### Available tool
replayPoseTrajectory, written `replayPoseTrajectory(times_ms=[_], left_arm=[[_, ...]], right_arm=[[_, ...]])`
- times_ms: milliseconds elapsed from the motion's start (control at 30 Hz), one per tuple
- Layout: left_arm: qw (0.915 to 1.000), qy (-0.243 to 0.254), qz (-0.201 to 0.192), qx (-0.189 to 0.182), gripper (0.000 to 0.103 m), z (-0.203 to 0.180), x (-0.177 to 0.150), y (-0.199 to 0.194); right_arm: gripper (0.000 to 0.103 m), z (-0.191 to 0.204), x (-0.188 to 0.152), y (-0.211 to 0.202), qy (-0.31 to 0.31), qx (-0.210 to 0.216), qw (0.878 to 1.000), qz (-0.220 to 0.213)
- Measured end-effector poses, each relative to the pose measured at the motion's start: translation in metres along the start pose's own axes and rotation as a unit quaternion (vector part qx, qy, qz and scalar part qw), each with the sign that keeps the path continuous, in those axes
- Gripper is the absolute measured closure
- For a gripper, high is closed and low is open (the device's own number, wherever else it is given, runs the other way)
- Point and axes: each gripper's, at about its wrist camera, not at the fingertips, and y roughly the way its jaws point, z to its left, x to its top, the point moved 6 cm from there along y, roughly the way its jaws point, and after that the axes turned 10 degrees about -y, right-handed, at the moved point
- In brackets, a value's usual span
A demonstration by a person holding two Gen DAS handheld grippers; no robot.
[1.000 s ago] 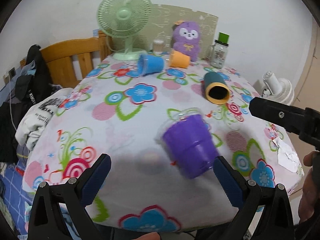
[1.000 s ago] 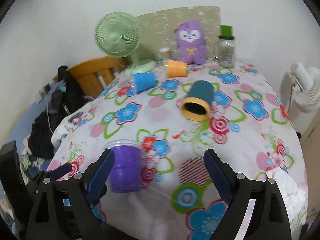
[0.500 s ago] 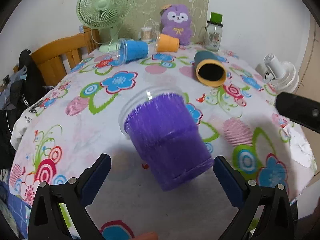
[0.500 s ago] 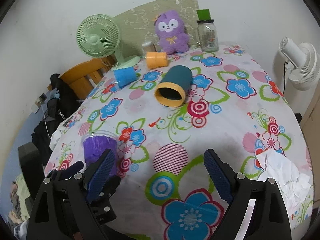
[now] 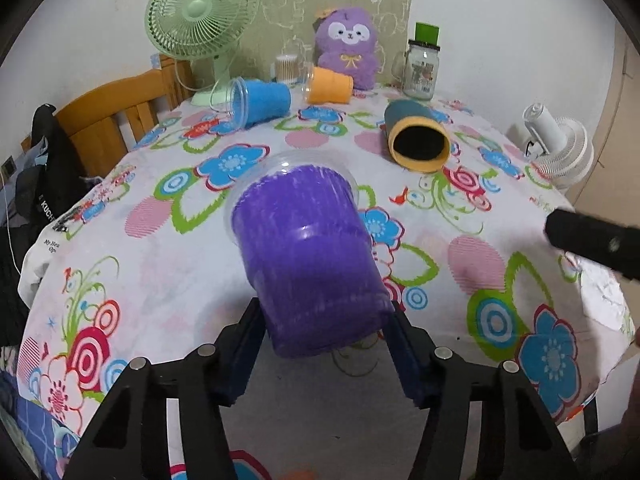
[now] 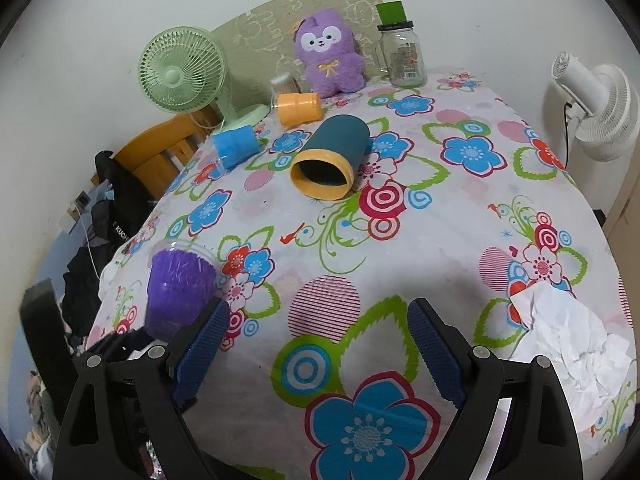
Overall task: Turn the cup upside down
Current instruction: 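Grasp the purple cup with the left tool while the right tool releases it, then rotate the purple cup with the left tool so its rim faces down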
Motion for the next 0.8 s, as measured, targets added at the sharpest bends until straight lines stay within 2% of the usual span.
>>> replayPoseTrajectory(times_ms=[333,700,800], left_arm=[[0.9996,-0.007,-0.028,-0.005,0.049,0.01,0.018,-0.024],[0.9985,-0.014,-0.051,-0.013,0.051,0.018,0.029,-0.043],[0.9981,-0.016,-0.057,-0.016,0.054,0.019,0.033,-0.048]], right_arm=[[0.011,0.011,0.001,0.003,-0.006,0.006,1.0,0.003],[0.011,0.017,0.001,0.003,-0.012,0.007,1.0,0.004],[0.011,0.019,0.001,0.004,-0.015,0.008,1.0,0.007]])
